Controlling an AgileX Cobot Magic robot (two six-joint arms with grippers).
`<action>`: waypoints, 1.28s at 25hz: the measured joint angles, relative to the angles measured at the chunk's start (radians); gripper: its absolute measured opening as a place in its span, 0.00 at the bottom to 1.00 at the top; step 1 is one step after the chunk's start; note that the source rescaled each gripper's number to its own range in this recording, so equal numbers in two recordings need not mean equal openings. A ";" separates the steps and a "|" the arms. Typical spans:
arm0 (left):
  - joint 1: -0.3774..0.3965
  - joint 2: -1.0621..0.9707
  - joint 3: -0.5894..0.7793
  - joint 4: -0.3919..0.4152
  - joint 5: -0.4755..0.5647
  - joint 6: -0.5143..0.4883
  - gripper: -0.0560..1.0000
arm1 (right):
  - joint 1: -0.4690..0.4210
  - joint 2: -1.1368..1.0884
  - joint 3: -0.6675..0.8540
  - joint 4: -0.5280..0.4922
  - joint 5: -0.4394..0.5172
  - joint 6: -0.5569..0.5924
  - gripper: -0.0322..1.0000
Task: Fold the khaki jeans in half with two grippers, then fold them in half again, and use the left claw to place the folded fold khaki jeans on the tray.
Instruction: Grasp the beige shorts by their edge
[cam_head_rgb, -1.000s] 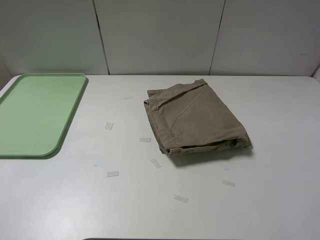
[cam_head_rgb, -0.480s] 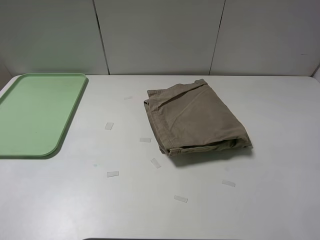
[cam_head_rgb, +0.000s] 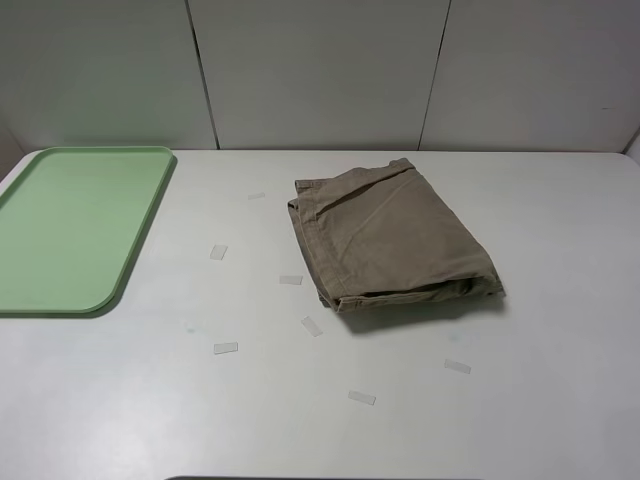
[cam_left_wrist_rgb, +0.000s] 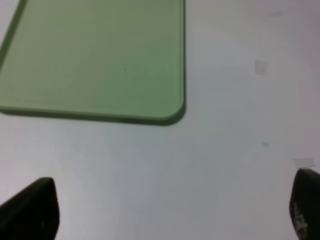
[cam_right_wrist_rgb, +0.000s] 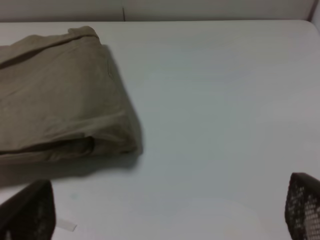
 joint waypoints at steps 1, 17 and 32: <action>0.000 0.000 0.000 0.000 0.000 0.000 0.91 | -0.001 -0.001 0.000 0.000 0.000 0.000 1.00; 0.000 0.000 0.000 0.000 0.000 0.000 0.91 | -0.003 -0.001 0.000 0.004 0.000 0.000 1.00; 0.000 0.000 0.000 0.000 0.000 0.000 0.91 | -0.003 -0.001 0.000 0.004 0.000 0.000 1.00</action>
